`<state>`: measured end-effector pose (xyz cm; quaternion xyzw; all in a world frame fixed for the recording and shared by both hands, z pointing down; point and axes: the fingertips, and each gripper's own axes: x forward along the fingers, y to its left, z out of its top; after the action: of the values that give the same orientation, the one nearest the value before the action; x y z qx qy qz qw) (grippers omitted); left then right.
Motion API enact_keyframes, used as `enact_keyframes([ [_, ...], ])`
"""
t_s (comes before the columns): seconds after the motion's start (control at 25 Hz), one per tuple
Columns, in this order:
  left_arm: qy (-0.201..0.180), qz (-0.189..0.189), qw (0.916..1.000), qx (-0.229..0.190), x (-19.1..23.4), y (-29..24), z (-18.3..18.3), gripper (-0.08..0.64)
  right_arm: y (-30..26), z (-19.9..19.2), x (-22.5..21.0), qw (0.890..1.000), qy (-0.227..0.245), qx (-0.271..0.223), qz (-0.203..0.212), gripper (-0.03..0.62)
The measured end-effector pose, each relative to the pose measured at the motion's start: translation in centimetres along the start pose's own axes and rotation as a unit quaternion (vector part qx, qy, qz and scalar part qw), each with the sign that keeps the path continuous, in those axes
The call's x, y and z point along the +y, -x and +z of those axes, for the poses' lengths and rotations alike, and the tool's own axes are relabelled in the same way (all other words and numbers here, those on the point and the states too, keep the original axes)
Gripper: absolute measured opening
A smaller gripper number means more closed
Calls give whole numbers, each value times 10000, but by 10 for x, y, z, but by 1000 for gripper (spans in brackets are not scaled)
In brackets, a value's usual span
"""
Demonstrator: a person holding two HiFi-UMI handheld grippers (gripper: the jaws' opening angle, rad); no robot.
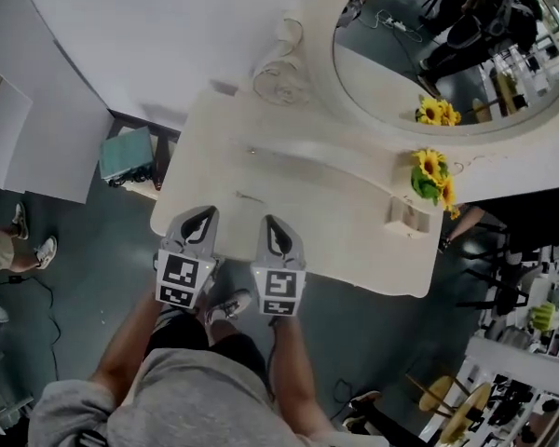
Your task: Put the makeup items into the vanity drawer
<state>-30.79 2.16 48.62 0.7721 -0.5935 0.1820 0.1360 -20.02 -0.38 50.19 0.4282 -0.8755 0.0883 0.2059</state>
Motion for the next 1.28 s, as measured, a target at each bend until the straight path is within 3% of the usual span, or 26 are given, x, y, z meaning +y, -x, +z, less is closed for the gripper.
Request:
enact_keyframes([
  [0.6,285,-146,9978,584,30,-61,-71,11,-86,-69,0,9967,184,773,157,8],
  [0.76,342,-156,9971,655,35,-68,-78,11,-103,-92,11,9895,244,1303,576,180],
  [1.28,418,-242,9955,813,39,-84,-84,11,-130,-106,19,9739,744,1874,1046,192],
])
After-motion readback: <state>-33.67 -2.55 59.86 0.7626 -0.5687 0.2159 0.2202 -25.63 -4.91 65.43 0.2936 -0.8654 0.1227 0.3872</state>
